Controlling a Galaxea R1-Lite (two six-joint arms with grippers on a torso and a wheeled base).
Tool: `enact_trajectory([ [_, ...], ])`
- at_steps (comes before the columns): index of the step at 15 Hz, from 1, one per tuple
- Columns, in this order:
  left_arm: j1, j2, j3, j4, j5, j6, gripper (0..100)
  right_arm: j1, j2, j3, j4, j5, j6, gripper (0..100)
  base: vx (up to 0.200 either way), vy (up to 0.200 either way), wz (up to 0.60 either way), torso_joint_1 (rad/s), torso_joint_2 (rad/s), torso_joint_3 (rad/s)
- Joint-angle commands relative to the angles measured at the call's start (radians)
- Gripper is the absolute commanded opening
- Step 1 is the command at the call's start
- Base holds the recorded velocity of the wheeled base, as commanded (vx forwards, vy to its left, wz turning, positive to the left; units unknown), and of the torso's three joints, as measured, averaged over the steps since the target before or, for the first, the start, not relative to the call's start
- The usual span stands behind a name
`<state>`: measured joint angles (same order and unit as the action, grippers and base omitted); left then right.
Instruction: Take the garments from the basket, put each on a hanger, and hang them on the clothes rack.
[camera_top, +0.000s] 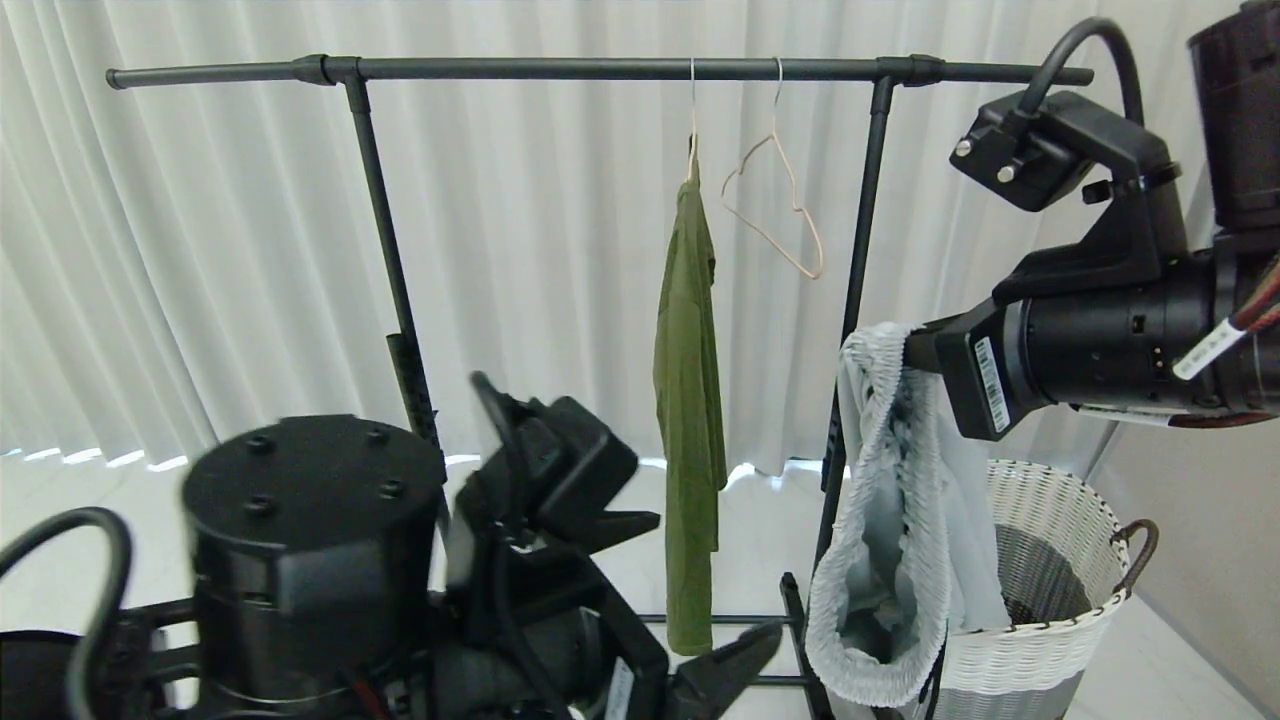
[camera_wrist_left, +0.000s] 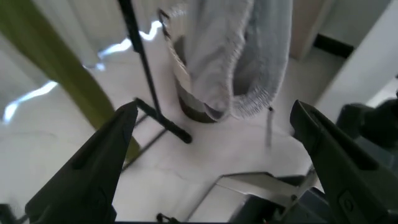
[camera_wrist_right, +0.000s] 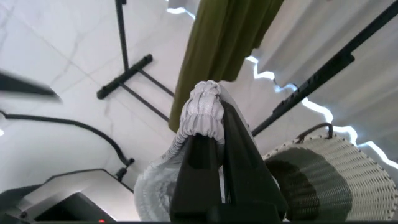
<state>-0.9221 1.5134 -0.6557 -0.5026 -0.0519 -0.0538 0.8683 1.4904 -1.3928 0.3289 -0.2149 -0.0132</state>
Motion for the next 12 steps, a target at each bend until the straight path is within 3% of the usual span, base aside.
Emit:
enact_trajectory([
  [1, -0.038, 0.174, -0.054, -0.013, 0.003, -0.014, 100, 0.021, -0.002, -0.022, 0.002, 0.0, -0.001, 0, 0.0, 0.0, 0.0, 0.0, 0.0, 0.0],
  [6, -0.041, 0.401, -0.077, -0.272, 0.055, -0.075, 100, 0.067, -0.018, -0.029, 0.004, 0.0, 0.001, 0, 0.0, 0.0, 0.0, 0.0, 0.0, 0.0],
  [12, -0.043, 0.435, -0.028, -0.294, 0.07, -0.073, 100, 0.081, -0.027, -0.031, 0.004, 0.0, -0.001, 0, 0.0, 0.0, 0.0, 0.0, 0.0, 0.0],
])
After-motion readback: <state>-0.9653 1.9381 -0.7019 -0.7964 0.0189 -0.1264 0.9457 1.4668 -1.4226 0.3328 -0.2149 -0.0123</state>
